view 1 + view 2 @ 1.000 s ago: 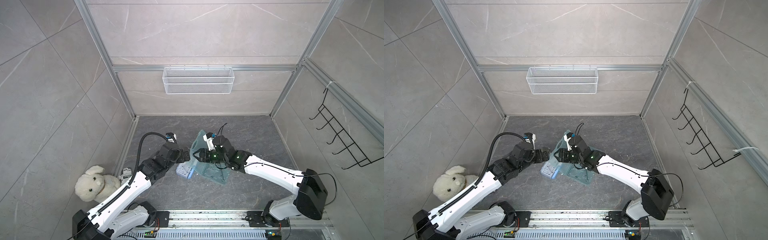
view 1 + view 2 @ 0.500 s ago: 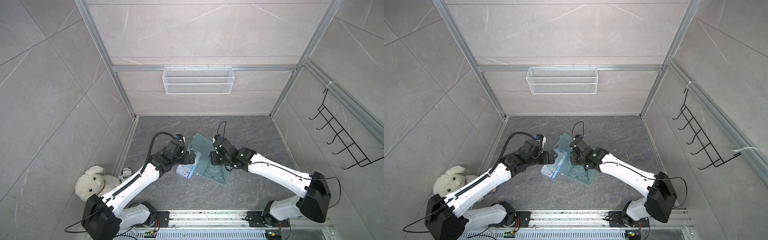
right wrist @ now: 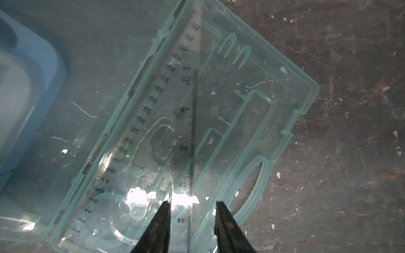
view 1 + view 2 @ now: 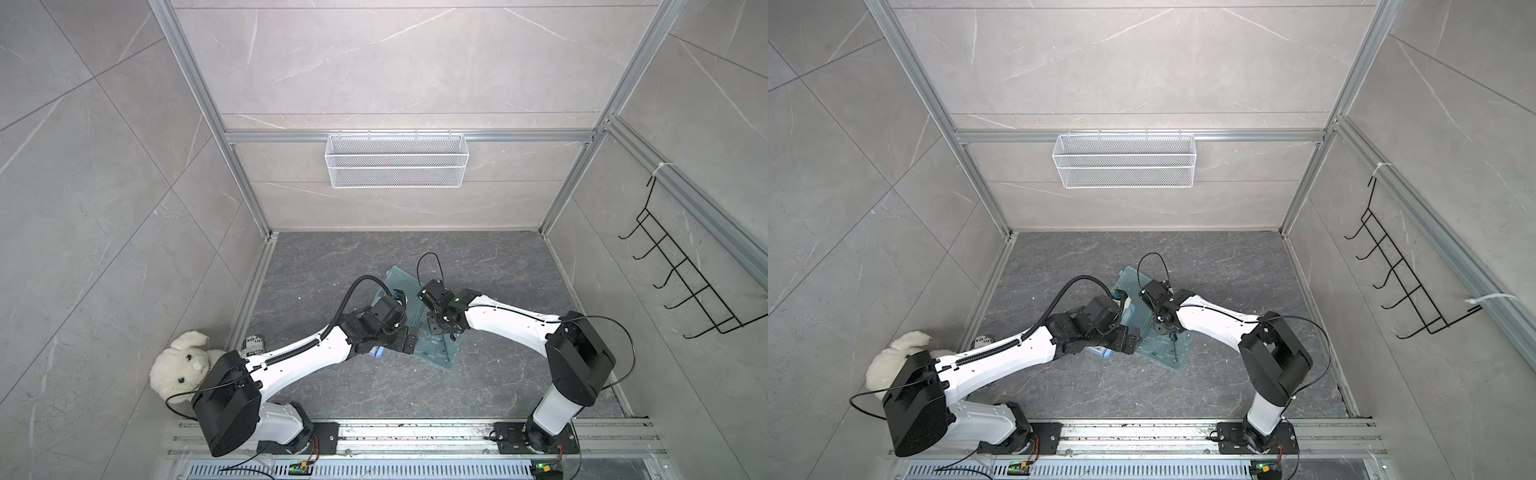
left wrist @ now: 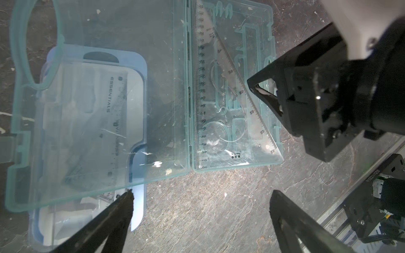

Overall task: Open the ruler set and take out the ruler
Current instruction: Pick up the ruler from the ruler set box.

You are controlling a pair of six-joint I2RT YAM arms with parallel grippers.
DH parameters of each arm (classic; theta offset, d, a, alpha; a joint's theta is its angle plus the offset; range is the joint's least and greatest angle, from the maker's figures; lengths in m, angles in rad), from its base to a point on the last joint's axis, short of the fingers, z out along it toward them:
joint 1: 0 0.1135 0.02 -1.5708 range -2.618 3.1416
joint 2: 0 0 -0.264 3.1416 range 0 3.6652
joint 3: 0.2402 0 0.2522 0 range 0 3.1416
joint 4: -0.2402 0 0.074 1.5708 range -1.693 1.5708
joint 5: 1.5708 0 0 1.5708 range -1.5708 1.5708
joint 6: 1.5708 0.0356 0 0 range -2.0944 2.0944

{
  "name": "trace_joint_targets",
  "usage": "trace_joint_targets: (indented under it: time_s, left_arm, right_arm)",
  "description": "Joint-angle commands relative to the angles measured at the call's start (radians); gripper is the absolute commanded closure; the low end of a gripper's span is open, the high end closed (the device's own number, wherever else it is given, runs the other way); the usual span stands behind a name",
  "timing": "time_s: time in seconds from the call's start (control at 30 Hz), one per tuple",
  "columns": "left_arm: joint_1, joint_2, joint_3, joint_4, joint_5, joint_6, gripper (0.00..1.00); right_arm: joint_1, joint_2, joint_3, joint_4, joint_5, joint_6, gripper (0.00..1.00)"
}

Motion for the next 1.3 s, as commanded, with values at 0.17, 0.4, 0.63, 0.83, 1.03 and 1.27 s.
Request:
trace_joint_targets:
  time_s: [0.17,0.4,0.63,0.83,1.03,1.27]
  left_arm:
    - [-0.001,0.024,0.025,0.065,-0.002,-0.029,0.02]
    - [-0.001,0.051,0.051,0.053,-0.012,-0.037,0.01]
    - [-0.001,0.097,0.094,0.044,-0.002,-0.036,0.01]
    - [-0.003,0.100,0.094,0.044,-0.002,-0.046,0.01]
    - [-0.003,0.106,0.094,0.042,-0.008,-0.056,0.01]
    - [-0.004,0.124,0.107,0.042,-0.008,-0.056,0.01]
  right_arm:
    - [-0.020,0.069,-0.025,0.075,-0.090,-0.020,0.64]
    - [-0.019,0.083,-0.056,0.105,-0.119,-0.022,0.60]
    - [-0.019,0.070,-0.098,0.136,-0.124,-0.017,0.63]
    - [-0.019,0.048,-0.112,0.146,-0.132,-0.016,0.71]
    - [-0.020,0.029,-0.112,0.142,-0.147,-0.022,0.78]
    - [-0.019,-0.013,-0.108,0.126,-0.141,-0.027,0.80]
